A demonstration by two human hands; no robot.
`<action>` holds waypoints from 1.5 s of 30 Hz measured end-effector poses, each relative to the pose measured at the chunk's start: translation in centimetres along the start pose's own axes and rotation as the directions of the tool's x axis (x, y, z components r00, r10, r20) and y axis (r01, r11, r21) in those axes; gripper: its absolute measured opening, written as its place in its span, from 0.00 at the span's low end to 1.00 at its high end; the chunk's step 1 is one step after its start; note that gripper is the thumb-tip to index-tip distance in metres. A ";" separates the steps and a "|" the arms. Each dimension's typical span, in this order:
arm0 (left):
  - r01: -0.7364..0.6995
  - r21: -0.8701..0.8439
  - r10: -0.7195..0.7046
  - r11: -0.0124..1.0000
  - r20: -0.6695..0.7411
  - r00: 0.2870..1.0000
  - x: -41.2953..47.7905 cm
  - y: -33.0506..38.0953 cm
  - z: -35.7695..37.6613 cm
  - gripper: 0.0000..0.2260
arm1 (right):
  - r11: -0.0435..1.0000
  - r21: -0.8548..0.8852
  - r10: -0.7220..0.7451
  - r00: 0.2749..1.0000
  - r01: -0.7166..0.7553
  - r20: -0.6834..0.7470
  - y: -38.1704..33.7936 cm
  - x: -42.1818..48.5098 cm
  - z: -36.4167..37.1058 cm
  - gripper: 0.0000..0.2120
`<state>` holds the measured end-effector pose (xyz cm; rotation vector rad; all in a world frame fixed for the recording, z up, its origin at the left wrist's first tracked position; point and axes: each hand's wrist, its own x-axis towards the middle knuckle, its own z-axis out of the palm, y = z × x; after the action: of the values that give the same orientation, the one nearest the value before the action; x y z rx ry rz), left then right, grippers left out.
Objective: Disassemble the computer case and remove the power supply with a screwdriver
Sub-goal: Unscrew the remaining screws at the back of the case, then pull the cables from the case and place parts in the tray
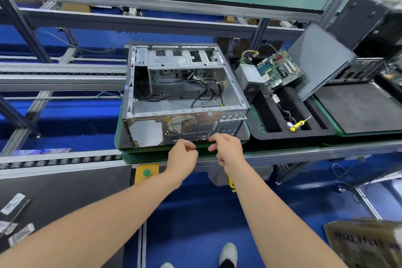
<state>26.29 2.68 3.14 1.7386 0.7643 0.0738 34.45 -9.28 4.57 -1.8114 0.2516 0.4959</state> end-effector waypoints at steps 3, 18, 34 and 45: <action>0.020 -0.021 -0.014 1.000 0.235 0.972 -0.1 2.0 3.5 0.11 | 1.000 -0.016 0.000 0.998 -0.001 -0.055 0.0 2.1 -4.5 0.10; -0.030 0.009 0.024 1.000 0.386 0.922 6.2 11.6 20.3 0.21 | 0.968 0.156 0.197 0.980 -0.196 0.012 -3.6 19.5 -19.6 0.06; -0.192 0.417 0.041 0.889 0.344 0.938 11.9 13.6 25.2 0.18 | 0.761 0.557 0.284 0.942 -0.333 0.176 -2.7 25.9 -19.6 0.17; -0.389 0.641 0.194 0.662 0.354 0.915 12.8 12.3 26.2 0.08 | 0.787 0.505 0.351 0.931 -0.354 0.106 -1.9 23.1 -19.2 0.10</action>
<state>53.08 -14.15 1.36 2.5430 0.3010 -0.2603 59.63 -25.10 0.05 -1.2297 0.6665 0.6261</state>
